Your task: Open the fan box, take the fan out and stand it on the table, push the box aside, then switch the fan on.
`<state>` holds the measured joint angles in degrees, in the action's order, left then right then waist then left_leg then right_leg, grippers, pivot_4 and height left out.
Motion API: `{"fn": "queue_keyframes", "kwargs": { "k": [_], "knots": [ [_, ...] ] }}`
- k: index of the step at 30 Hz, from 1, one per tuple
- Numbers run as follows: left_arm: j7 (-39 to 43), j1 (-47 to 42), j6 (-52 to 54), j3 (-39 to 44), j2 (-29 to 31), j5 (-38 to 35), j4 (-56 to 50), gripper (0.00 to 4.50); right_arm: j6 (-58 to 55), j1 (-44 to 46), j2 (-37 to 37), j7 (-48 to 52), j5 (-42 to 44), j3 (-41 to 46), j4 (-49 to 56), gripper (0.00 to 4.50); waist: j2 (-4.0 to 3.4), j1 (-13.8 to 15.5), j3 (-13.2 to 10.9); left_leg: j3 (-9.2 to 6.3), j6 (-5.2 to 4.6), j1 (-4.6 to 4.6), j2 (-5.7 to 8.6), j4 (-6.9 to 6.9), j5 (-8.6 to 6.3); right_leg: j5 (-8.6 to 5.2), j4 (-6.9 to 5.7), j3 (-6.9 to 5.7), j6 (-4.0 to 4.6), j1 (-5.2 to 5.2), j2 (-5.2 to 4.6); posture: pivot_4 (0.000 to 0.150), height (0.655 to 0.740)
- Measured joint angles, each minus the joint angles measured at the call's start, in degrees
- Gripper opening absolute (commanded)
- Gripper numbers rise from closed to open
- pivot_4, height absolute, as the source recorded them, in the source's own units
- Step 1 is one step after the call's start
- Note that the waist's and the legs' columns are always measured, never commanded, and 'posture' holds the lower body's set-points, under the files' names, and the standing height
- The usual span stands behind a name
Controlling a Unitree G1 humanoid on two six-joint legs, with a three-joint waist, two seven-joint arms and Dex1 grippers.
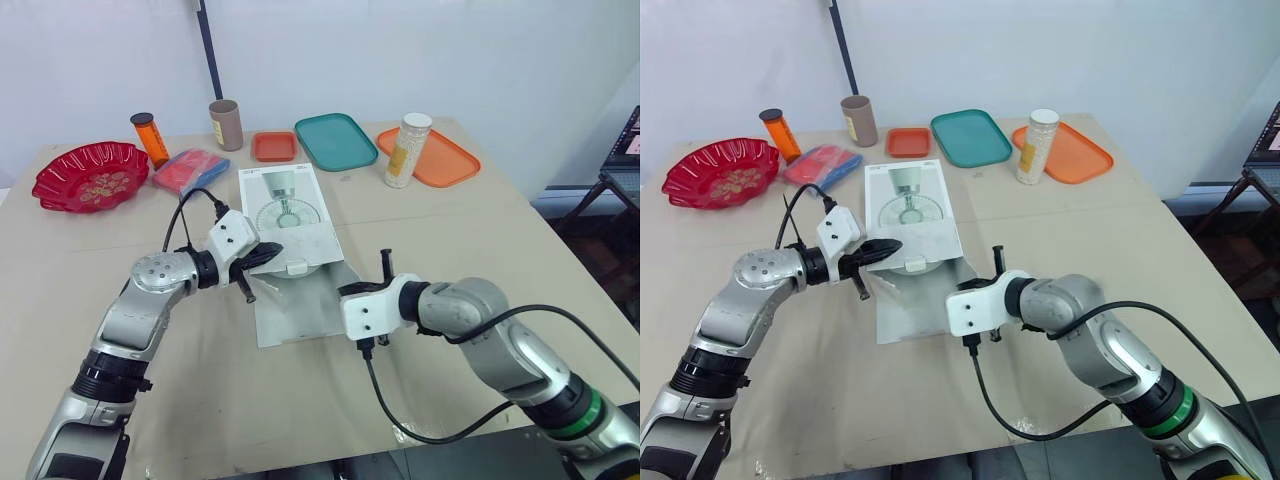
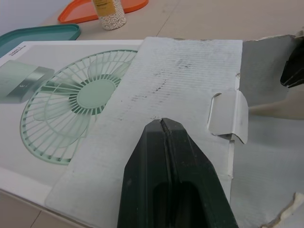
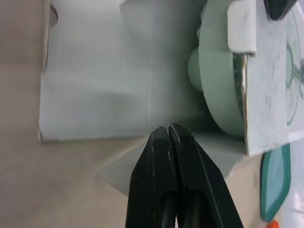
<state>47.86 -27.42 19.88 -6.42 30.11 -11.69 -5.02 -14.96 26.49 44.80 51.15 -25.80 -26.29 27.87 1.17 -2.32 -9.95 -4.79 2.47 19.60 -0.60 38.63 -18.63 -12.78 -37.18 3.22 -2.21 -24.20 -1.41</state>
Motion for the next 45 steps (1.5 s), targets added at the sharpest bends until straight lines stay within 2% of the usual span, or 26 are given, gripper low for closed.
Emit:
{"fn": "queue_keyframes", "kwargs": {
  "k": [5, 9, 16, 35, 45],
  "knots": [
    [0.01, -0.09, -0.46, -0.04, -0.43, 0.04, 0.53, 0.0, 0.5, -1.22, 0.09, 0.26, -1.03, 1.5, 0.0, 0.03, 0.0, 0.01, 0.0, 0.0, 0.0, 0.0, 0.0, 0.0, 0.0, 0.0, 0.0, 0.0, 0.0, 0.0, 0.0, 0.15, 0.74],
    [0.03, -0.23, -1.03, -0.1, -0.87, 0.05, 1.1, 0.0, -0.18, -2.06, -2.67, -0.21, -1.12, 1.63, -1.39, 0.03, 0.0, 0.0, 0.0, 0.0, 0.0, 0.0, 0.0, 0.0, 0.0, 0.0, 0.0, 0.0, 0.0, 0.01, 0.0, 0.15, 0.74],
    [0.05, -0.24, -1.11, -0.09, -0.99, 0.05, 1.14, 0.0, 0.89, -2.23, -5.08, -3.26, -0.73, 3.42, -9.92, 0.03, 0.01, -0.02, 0.0, 0.01, 0.0, 0.0, 0.0, 0.0, 0.0, 0.0, 0.0, 0.0, 0.0, 0.01, -0.01, 0.15, 0.74],
    [0.0, 0.06, -1.1, -0.05, -0.98, -0.04, 0.77, 0.0, 9.68, 5.0, -13.35, -10.91, 1.57, 4.76, -25.73, 0.03, 0.0, -0.27, 0.01, 0.02, 0.01, -0.01, -0.02, 0.0, 0.0, 0.01, -0.02, 0.01, 0.01, 0.0, 0.0, 0.15, 0.74],
    [-0.22, 0.07, -1.02, -0.06, -1.17, -0.03, 0.57, 0.0, 11.63, 4.76, -13.58, -11.17, 3.67, 5.92, -26.95, 0.03, 0.0, -0.28, 0.01, 0.02, 0.0, 0.0, -0.02, -0.01, 0.0, 0.0, -0.02, 0.02, 0.01, -0.02, 0.0, 0.15, 0.74]
  ]
}}
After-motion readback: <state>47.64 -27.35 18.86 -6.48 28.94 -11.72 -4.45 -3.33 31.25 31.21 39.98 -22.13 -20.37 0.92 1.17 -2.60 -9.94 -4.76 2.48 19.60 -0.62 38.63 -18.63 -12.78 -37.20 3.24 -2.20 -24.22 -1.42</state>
